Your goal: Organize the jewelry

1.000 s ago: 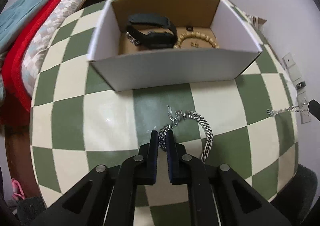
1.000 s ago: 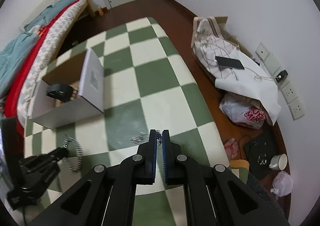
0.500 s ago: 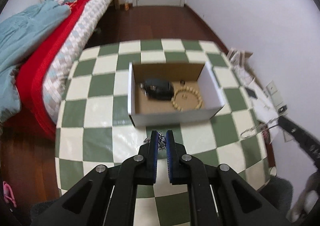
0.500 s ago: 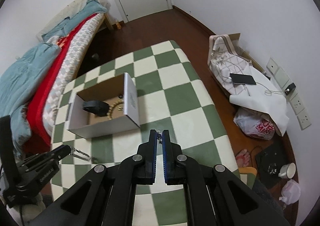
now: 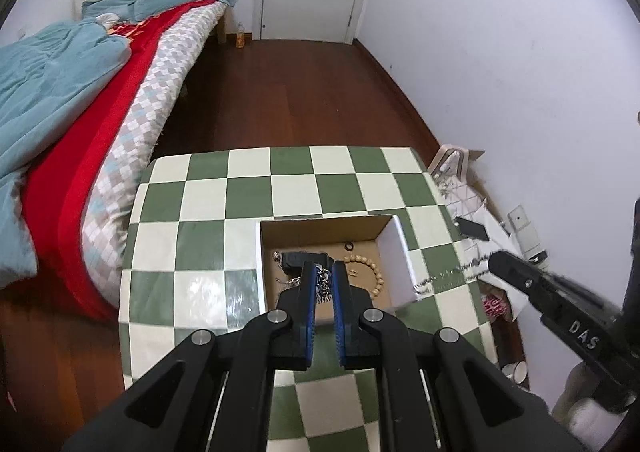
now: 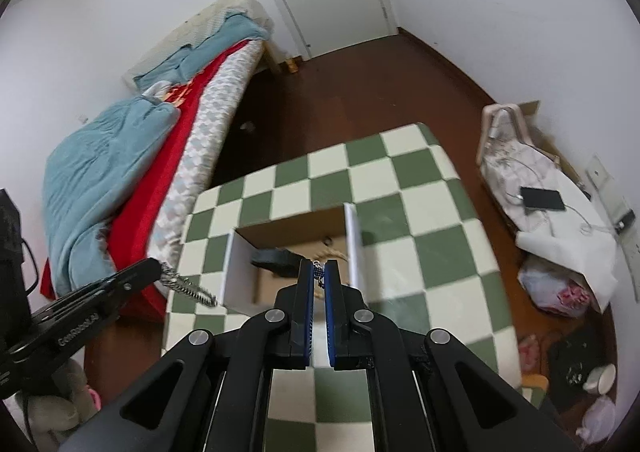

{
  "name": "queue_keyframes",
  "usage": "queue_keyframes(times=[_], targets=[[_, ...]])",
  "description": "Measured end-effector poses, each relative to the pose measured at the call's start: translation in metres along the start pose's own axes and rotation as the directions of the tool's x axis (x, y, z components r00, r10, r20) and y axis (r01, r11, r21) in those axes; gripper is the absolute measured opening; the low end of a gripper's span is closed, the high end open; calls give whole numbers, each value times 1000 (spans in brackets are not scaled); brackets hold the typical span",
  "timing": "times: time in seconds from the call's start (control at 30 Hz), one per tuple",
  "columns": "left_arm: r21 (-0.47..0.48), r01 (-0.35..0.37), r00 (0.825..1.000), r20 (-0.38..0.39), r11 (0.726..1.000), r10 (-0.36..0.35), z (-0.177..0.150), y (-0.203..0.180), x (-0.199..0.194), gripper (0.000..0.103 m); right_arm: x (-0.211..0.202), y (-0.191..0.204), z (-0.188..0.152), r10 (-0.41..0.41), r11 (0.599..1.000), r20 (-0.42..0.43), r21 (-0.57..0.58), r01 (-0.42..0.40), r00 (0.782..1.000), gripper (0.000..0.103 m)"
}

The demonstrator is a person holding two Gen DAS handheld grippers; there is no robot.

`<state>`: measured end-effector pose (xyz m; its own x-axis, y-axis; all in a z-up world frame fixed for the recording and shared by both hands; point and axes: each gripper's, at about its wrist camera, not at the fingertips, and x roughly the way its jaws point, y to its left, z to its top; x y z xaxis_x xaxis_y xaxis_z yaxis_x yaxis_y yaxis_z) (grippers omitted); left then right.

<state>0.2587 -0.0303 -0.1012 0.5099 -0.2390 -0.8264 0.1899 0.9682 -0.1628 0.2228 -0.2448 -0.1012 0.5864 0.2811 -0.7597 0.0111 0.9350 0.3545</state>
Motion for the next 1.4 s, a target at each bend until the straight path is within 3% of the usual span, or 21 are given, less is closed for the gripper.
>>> queue_keyframes(times=[0.23,0.43,0.7,0.8,0.9,0.93,0.97,1.0,1.03,1.07,1.1,1.2,1.27,1.4], targets=[[-22,42,989,-139,999,-45,10,13,58,5,50,17,29,26,999,-79,-31,-29,997,5],[-63,85,962,-254,994,-98,10,21,102,5,100,13,34,43,999,-197,-12,-46,979,5],[-73,65,954,-289,995,-84,22,27,114,6,140,-3,29,57,998,-324,29,-50,944,5],[-69,32,960,-275,997,-50,28,30,111,9,156,-6,27,49,999,-397,38,-37,916,5],[-55,-15,967,-254,998,1,31,35,105,10,162,-9,27,2,1000,-428,27,11,904,7],[-50,-32,970,-243,998,19,32,36,102,11,162,-9,28,-24,999,-432,13,33,901,14],[-43,-52,972,-233,998,41,32,38,100,14,161,-8,29,-38,999,-430,3,43,902,28],[-34,-87,972,-222,996,77,32,40,98,29,158,-7,29,-58,998,-420,-13,58,906,37],[-28,-123,971,-209,992,114,31,42,95,59,157,-6,30,-88,996,-415,-37,80,905,53],[-29,-138,972,-198,990,129,30,44,93,72,156,-4,30,-115,993,-411,-59,100,904,61],[-38,-161,973,-175,986,152,28,47,89,91,154,-2,30,-156,987,-403,-90,130,902,61],[-47,-213,965,-167,976,202,19,53,85,98,152,0,28,-231,972,-392,-144,188,891,69],[-49,-235,959,-176,971,224,13,56,85,103,150,1,26,-261,963,-383,-168,211,886,92],[-54,-272,950,-171,961,260,0,56,81,103,145,7,19,-314,945,-359,-211,251,879,101]])
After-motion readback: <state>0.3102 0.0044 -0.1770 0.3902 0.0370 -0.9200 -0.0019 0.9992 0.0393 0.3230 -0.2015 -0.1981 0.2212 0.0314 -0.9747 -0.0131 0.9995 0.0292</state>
